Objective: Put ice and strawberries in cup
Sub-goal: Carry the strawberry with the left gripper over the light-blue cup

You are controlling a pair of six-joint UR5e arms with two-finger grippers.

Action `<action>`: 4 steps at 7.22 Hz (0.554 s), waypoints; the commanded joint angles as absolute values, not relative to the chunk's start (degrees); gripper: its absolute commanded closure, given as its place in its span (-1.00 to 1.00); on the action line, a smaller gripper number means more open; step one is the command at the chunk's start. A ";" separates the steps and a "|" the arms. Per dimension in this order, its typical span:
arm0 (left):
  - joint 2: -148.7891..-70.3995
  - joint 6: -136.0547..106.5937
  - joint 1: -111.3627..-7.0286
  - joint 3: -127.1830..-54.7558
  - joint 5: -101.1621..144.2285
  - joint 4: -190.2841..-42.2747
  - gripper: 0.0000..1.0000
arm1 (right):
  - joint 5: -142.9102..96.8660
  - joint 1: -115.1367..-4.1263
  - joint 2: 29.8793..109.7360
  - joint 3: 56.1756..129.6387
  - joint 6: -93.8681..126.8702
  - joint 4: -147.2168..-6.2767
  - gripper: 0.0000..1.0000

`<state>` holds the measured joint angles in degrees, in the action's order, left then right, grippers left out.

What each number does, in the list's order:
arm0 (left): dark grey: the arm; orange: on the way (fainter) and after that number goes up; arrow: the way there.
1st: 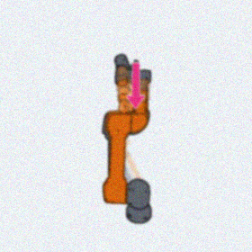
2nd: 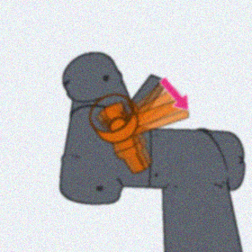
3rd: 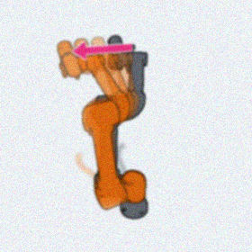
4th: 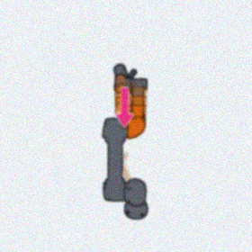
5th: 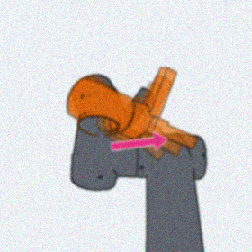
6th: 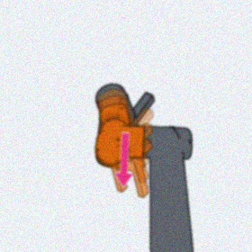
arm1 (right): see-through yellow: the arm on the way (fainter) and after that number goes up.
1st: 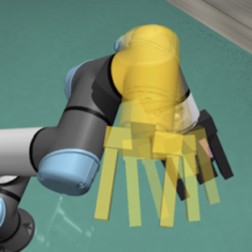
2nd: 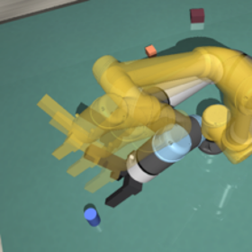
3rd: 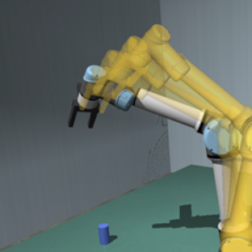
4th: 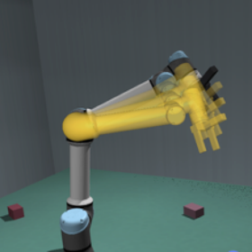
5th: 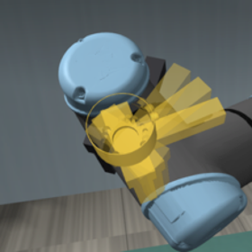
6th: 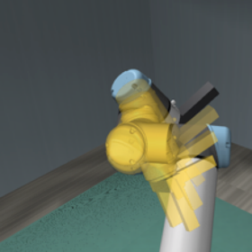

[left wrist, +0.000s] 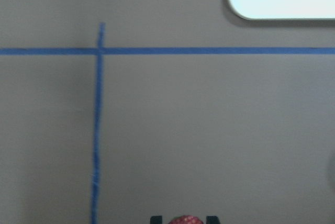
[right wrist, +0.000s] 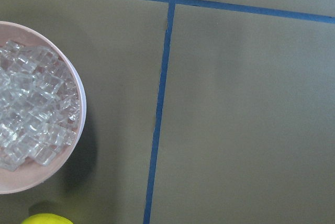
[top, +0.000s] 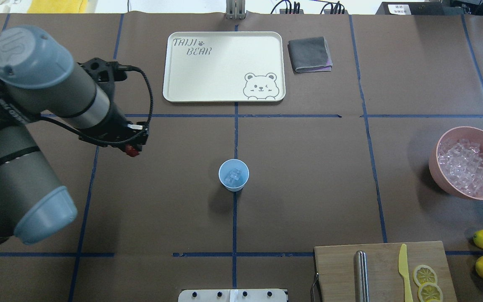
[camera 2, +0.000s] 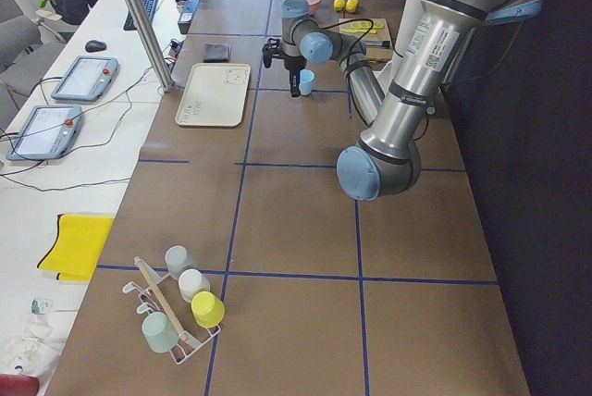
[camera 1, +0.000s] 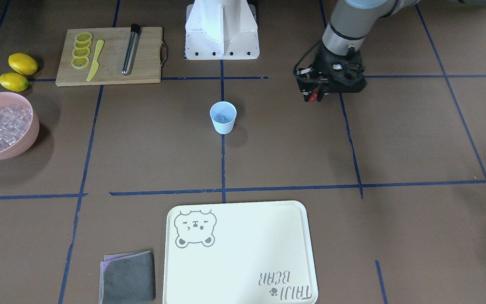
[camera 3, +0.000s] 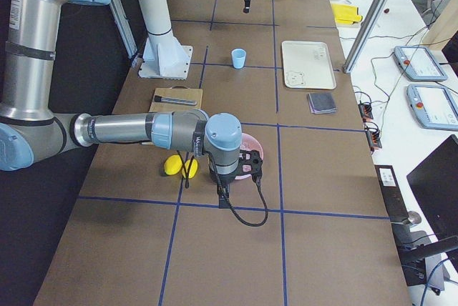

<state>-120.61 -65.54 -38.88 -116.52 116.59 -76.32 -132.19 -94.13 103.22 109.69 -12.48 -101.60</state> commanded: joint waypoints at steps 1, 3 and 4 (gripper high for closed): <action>-131.96 -74.14 -33.68 -111.04 114.87 -74.62 0.97 | -132.19 -94.04 103.27 109.69 -12.48 -101.60 -0.99; -139.71 -79.78 -27.81 -102.44 108.07 -75.14 0.95 | -132.19 -94.13 103.27 109.78 -12.48 -101.60 -0.99; -140.96 -80.33 -25.95 -98.91 106.54 -75.41 0.95 | -132.19 -94.13 103.27 109.78 -12.48 -101.60 -0.99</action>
<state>-138.20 -78.53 -28.89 -103.57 109.48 -75.07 -132.19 -94.12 103.27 109.76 -12.48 -101.60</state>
